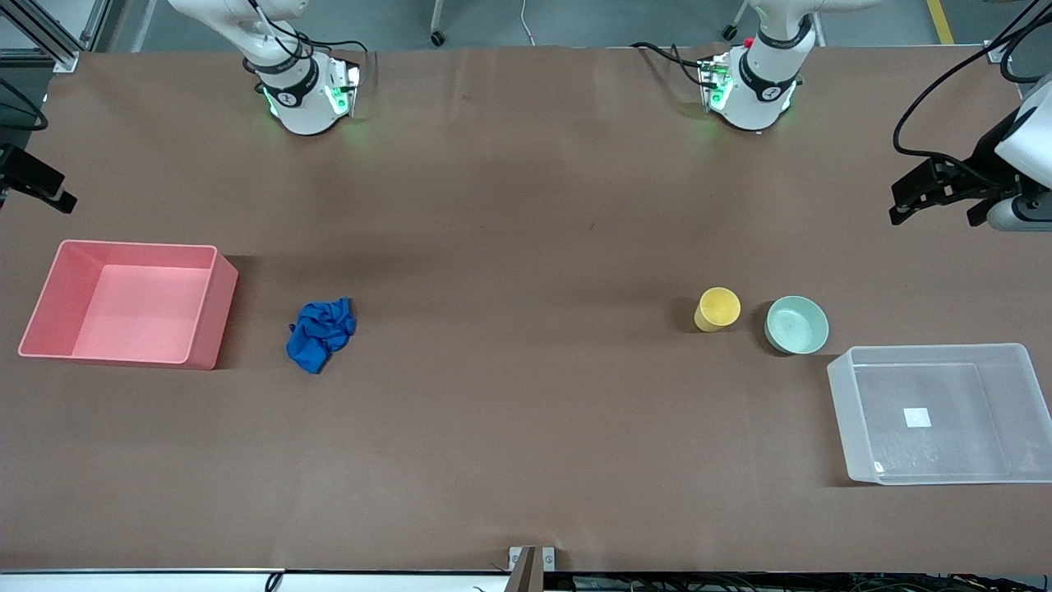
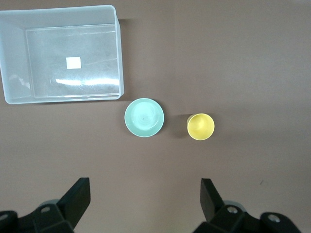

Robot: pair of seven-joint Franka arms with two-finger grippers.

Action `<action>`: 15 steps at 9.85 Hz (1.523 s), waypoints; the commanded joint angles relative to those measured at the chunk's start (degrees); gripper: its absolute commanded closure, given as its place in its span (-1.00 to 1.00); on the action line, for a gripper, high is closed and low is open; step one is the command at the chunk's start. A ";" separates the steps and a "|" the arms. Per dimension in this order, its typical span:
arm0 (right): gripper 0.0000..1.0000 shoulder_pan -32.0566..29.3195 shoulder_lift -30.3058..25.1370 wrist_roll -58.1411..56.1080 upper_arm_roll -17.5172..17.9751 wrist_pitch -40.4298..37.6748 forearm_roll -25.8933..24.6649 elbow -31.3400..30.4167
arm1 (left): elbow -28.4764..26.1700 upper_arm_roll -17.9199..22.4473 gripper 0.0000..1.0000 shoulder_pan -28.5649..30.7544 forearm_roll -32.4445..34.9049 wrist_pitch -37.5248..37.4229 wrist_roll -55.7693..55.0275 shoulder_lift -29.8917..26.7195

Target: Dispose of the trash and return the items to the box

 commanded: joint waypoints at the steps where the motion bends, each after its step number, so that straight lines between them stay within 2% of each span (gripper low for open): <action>1: -1.00 0.04 -0.68 -0.52 -0.05 0.36 0.34 -0.82 | -1.56 -0.20 -1.00 -0.36 1.35 0.84 0.39 0.48; 5: -1.00 0.30 0.37 -0.52 0.04 0.01 1.04 -0.90 | -1.29 -0.20 -1.00 -0.10 0.82 0.83 0.39 1.00; 6: -1.00 1.09 1.24 -0.26 2.04 0.44 0.87 -2.74 | -1.29 -0.20 -1.00 0.16 0.82 1.01 0.48 1.53; 8: -1.00 1.71 3.61 3.15 8.01 6.74 -1.58 -10.79 | -1.81 -0.20 -1.00 0.34 0.64 2.76 0.48 2.06; 10: -1.00 5.12 5.20 9.13 8.65 22.51 -2.56 -23.26 | -4.34 -0.11 -0.99 0.95 0.64 6.17 0.48 4.33; 11: -1.00 6.01 7.47 9.85 8.65 30.51 -2.65 -28.37 | -8.63 -0.11 -0.99 1.91 0.73 11.50 0.48 4.78; 13: -1.00 6.28 14.04 9.77 8.65 45.20 -4.13 -34.55 | -16.72 -0.11 -0.99 2.36 0.64 21.27 1.70 6.44; 15: -1.00 5.93 20.04 9.77 8.57 58.04 -5.81 -38.85 | -20.87 -0.19 -0.97 4.73 0.64 28.14 4.25 9.78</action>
